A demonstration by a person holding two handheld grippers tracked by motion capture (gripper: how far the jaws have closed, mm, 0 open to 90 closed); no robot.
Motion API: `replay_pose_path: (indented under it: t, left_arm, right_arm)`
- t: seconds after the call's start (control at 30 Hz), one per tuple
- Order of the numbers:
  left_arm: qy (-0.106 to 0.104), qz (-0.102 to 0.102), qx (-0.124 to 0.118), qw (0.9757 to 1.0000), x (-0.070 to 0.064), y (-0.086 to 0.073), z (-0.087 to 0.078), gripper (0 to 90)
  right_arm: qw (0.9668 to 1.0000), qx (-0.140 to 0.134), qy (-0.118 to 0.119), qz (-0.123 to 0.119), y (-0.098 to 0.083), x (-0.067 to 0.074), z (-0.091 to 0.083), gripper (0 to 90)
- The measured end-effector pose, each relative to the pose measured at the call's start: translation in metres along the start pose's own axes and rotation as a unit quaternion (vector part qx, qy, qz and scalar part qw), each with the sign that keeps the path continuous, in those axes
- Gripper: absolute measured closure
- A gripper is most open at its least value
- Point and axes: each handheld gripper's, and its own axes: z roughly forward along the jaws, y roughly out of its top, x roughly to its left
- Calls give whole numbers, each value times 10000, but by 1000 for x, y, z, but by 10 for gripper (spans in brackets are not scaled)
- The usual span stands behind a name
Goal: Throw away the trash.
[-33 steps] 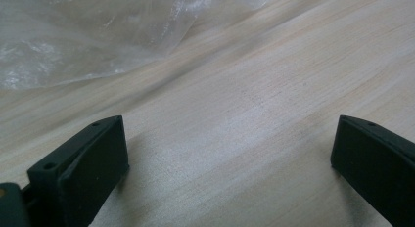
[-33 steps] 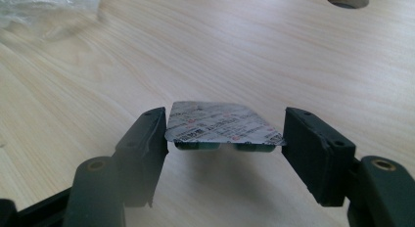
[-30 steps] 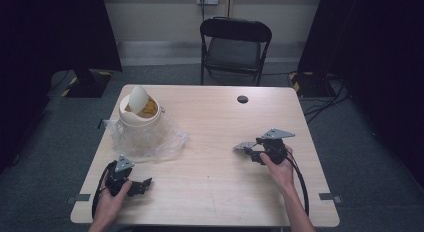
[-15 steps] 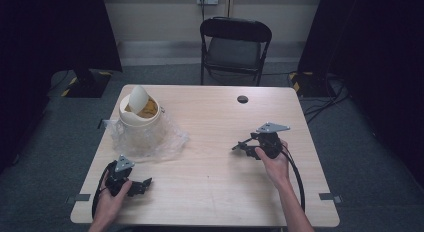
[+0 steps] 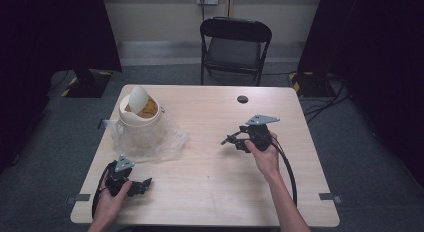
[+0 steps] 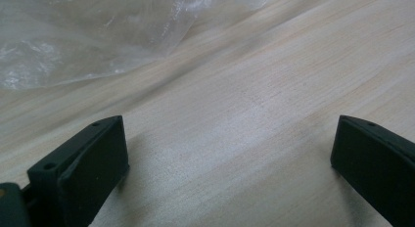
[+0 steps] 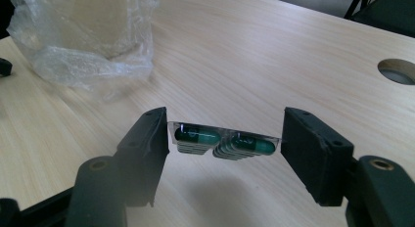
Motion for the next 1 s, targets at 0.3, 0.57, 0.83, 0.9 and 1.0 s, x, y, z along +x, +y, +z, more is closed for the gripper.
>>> replay_pose_path:
  t: [0.3,0.57,0.83,0.9,1.0]
  left_arm:
    - [10,2,4,10000,0,0,0,0]
    - [12,1,3,10000,0,0,0,0]
    - [0,3,1,10000,0,0,0,0]
    - [0,0,0,10000,0,0,0,0]
    - [11,2,4,10000,0,0,0,0]
  right_arm:
    - [9997,-126,185,-67,24,11,6,346]
    - [9989,-237,394,-2,37,21,14,346]
    - [9975,-344,601,-125,60,36,26,347]
    - [9974,-337,628,-142,63,39,28,347]
    - [9965,-393,717,-196,74,45,35,347]
